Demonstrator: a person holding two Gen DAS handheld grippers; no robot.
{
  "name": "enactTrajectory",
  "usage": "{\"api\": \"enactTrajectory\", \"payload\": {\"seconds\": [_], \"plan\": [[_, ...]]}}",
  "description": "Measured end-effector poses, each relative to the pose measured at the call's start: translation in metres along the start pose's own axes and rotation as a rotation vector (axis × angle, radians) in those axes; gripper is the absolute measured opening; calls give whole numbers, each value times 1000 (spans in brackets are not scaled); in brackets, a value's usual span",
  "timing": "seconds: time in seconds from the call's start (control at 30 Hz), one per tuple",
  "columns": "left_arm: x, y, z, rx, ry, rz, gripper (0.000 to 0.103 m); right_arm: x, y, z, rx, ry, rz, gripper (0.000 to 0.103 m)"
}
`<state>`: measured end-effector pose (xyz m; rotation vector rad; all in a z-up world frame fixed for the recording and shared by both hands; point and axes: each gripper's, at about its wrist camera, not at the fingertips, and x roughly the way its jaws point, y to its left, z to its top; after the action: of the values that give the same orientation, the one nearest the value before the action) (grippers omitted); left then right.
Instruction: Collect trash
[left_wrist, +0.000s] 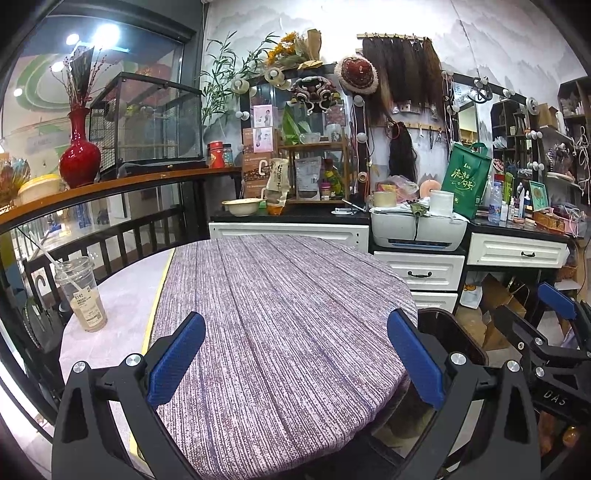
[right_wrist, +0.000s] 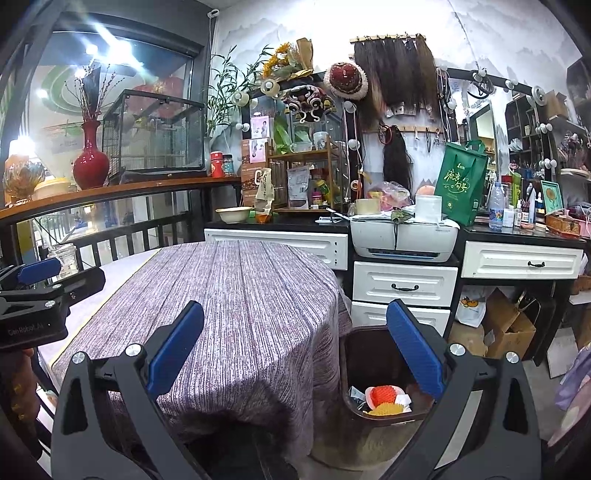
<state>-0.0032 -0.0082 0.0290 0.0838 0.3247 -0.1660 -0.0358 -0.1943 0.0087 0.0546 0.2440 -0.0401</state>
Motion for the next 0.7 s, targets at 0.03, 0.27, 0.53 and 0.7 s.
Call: {"api": "enactTrajectory", "payload": {"seconds": [0.03, 0.27, 0.53, 0.7], "plan": [[0, 0, -1, 2, 0, -2, 98, 0, 0, 0, 0, 0, -1, 97], [1, 1, -1, 1, 0, -1, 98, 1, 1, -1, 0, 3, 0, 97], [1, 0, -1, 2, 0, 0, 98, 1, 0, -2, 1, 5, 1, 97], [1, 0, -1, 1, -1, 0, 98, 1, 0, -3, 1, 7, 1, 97]]}}
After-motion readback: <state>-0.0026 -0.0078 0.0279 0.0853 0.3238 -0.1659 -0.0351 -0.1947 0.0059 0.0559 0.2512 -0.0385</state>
